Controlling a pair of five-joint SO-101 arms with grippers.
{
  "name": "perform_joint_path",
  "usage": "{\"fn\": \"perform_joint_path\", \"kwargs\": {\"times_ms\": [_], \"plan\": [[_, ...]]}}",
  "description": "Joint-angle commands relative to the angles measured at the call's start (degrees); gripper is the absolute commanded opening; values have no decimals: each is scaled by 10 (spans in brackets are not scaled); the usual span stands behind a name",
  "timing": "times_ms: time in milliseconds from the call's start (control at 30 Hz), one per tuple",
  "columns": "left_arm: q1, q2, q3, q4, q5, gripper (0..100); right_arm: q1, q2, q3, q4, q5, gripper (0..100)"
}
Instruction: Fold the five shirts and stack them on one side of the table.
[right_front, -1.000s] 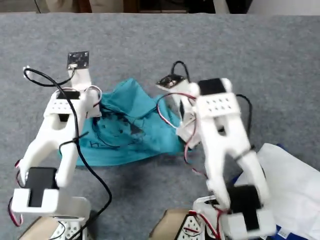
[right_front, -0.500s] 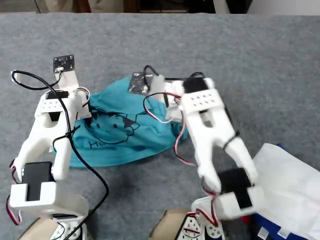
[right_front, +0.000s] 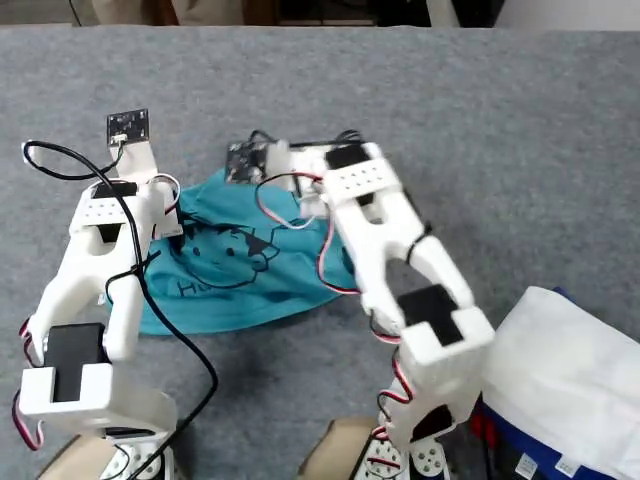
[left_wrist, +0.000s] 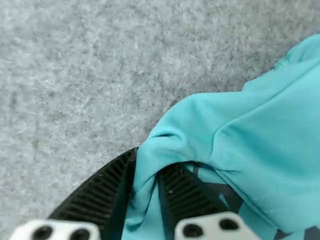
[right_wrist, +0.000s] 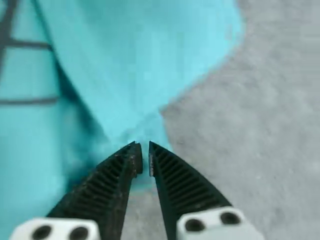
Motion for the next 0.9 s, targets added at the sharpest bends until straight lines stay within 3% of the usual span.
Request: {"fn": "perform_joint_path", "kwargs": {"times_ms": [0,267,867], "plan": [[-5,-2,-11,-9,7,18,-11,23,-37,11,11,44],[-4,-2,18,-61,7,18,-9,28,-36,42,27,176],[-5,-2,18,-66,7,18,-52,31,-36,41,26,178]]}}
